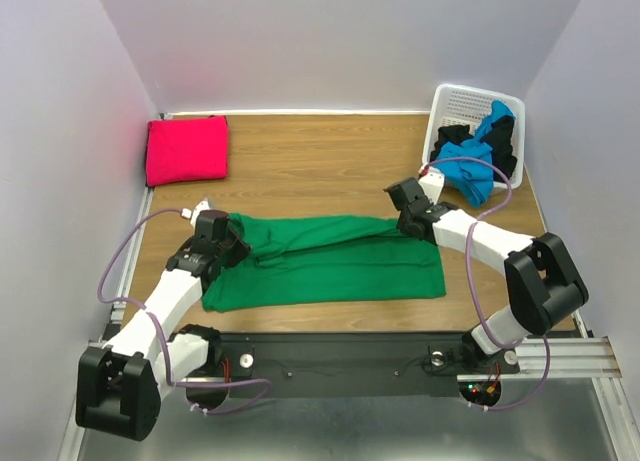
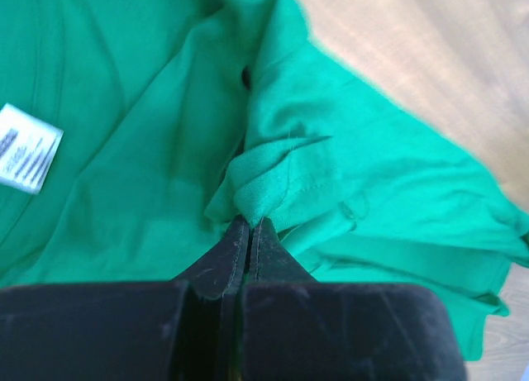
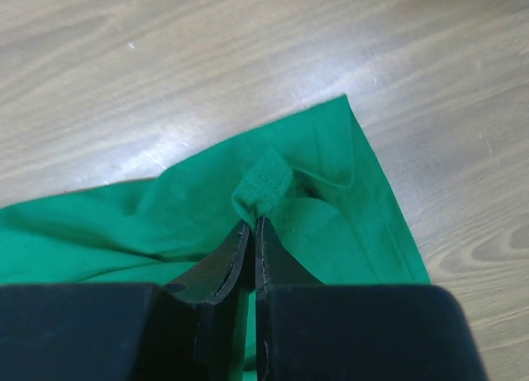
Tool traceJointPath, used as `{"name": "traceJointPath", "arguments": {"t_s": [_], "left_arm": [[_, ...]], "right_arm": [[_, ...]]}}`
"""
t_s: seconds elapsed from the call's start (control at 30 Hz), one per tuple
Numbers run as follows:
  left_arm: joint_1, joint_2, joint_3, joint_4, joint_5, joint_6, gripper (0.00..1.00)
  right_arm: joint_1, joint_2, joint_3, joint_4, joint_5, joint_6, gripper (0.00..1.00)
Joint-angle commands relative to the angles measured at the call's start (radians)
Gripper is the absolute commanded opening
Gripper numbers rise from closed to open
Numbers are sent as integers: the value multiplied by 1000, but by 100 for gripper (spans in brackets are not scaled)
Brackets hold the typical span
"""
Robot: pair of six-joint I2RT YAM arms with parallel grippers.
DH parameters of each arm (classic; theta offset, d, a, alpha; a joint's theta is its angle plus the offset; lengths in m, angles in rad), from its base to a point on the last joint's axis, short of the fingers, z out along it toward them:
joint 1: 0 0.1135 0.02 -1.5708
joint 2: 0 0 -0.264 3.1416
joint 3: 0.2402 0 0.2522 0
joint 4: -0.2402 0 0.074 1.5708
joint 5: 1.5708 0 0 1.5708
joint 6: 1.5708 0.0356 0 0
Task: Fold and stack the t-shirts
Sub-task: Fold the tshirt
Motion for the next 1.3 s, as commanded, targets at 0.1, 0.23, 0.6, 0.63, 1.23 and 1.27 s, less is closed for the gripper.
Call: {"name": "traceJointPath", "arguments": {"t_s": [0.1, 0.23, 0.6, 0.63, 1.23, 1.27], "left_arm": [[-16, -63, -91, -42, 50, -69, 0], [-34, -107, -77, -112, 84, -86, 30], [-37, -225, 113, -203, -51, -99, 99], [-37, -163, 116, -175, -60, -90, 99], [-25, 387, 271, -151, -228, -45, 69], [-25, 387, 248, -145, -223, -45, 62]], "right_arm": [[19, -52, -88, 10, -10, 59, 22], [21, -130, -144, 10, -36, 59, 65], [19, -385, -137, -8, -111, -24, 100], [19, -373, -126, -8, -119, -33, 100], [19, -245, -92, 1, -91, -76, 100], [22, -247, -94, 1, -90, -76, 100]]}}
